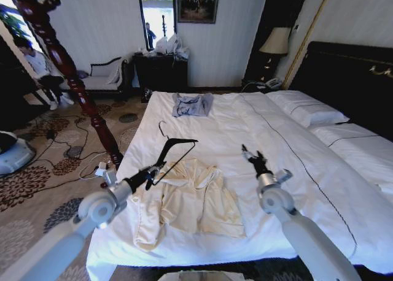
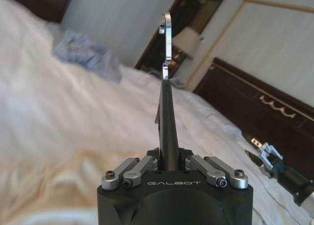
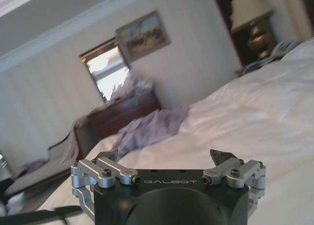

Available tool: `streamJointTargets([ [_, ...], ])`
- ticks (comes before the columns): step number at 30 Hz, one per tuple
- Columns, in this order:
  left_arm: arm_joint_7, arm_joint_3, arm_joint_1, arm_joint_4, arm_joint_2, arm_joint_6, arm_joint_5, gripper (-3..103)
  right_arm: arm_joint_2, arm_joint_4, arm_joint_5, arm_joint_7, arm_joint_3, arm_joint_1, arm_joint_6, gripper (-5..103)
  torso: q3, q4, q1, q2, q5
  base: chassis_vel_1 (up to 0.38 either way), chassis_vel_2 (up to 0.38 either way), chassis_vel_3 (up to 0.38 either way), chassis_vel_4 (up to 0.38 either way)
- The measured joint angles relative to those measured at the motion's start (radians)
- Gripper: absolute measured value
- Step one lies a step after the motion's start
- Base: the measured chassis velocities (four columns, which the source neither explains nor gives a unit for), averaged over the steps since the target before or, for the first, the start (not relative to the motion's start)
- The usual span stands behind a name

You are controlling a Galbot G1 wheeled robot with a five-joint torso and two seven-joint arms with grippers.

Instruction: Pick up the clothes from the bed and hang them on the clothes hanger.

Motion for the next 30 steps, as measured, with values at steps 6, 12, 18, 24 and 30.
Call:
streamJointTargets([
  [6,0.021,-0.099,0.129,0.017,-0.053,-0.003,0.052,18,-0.015,0.015,0.08,-0.008,-0.096,0.018,-0.033,100,0.0,0.0,0.0,0.0,-0.0001,0.0,0.0,0.0,0.0],
  [12,0.126,-0.219,0.212,0.072,-0.055,-0.031,0.068,18,-0.05,-0.007,0.235,-0.152,-0.158,0.006,-0.093,100,0.0,0.0,0.0,0.0,-0.0002,0.0,0.0,0.0,0.0],
  [18,0.224,-0.255,0.19,0.122,-0.049,-0.053,0.063,18,-0.05,-0.059,0.134,-0.255,-0.267,0.046,-0.155,100,0.0,0.0,0.0,0.0,-0.0002,0.0,0.0,0.0,0.0],
  [24,0.226,-0.242,0.134,0.181,-0.022,-0.054,0.054,18,-0.033,-0.096,-0.079,-0.29,-0.385,0.094,-0.1,100,0.0,0.0001,0.0,0.0,-0.0003,0.0,0.0,0.0,0.0],
  [30,0.228,-0.228,0.132,0.175,0.002,-0.053,0.058,18,-0.011,-0.12,-0.441,-0.285,-0.437,0.118,-0.047,100,0.0,0.0004,0.0,0.0,-0.0001,0.0,0.0,0.0,0.0],
])
